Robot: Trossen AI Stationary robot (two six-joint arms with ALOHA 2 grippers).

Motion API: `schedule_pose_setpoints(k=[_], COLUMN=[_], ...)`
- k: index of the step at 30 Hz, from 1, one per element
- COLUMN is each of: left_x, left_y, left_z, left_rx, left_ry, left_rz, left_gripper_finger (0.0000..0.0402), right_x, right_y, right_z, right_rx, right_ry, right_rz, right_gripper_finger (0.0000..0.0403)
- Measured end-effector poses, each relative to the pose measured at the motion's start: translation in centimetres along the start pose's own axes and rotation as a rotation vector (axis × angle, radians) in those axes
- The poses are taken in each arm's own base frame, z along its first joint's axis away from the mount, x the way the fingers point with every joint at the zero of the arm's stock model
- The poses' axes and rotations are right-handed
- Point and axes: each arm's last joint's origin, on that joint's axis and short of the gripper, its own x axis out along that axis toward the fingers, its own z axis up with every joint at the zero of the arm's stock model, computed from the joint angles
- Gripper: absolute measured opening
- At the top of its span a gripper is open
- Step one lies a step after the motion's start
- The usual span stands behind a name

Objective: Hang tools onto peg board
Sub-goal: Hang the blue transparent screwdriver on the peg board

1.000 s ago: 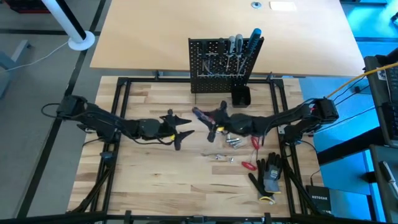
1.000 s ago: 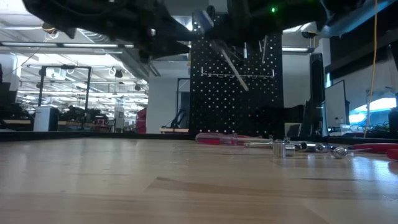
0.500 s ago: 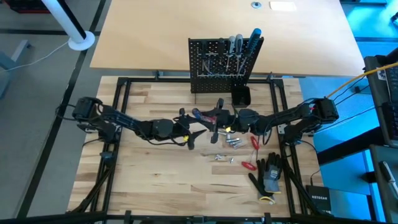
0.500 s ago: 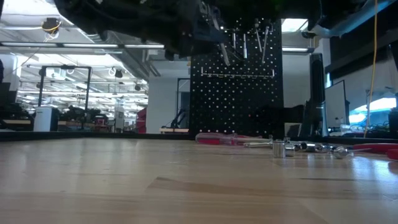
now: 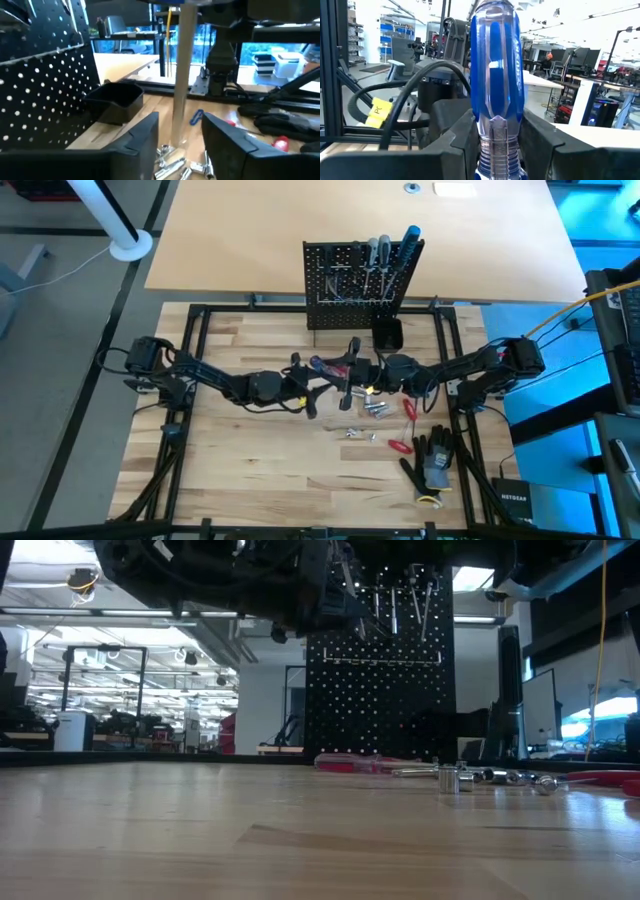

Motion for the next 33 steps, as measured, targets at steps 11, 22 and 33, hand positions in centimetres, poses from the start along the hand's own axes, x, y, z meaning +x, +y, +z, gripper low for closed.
schedule_pose_setpoints(k=[11, 22, 33], left_x=[0.1, 0.1, 0.3], left_y=[0.2, 0.2, 1.8], left_z=[0.2, 0.0, -0.2], left_rx=[0.013, 0.052, 0.030], left_ry=[-0.017, -0.004, 0.085], left_rz=[0.008, 0.009, 0.052], left_gripper_finger=[0.0024, 0.0005, 0.0002], right_x=[0.0, 0.0, -2.0], right_y=[0.0, 0.1, -0.9], right_z=[0.0, -0.2, 2.3], right_rx=[0.003, 0.004, -0.012], right_ry=[-0.003, 0.024, 0.130], right_rz=[0.000, -0.002, -0.012], right_gripper_finger=[0.0117, 0.0142, 0.0215])
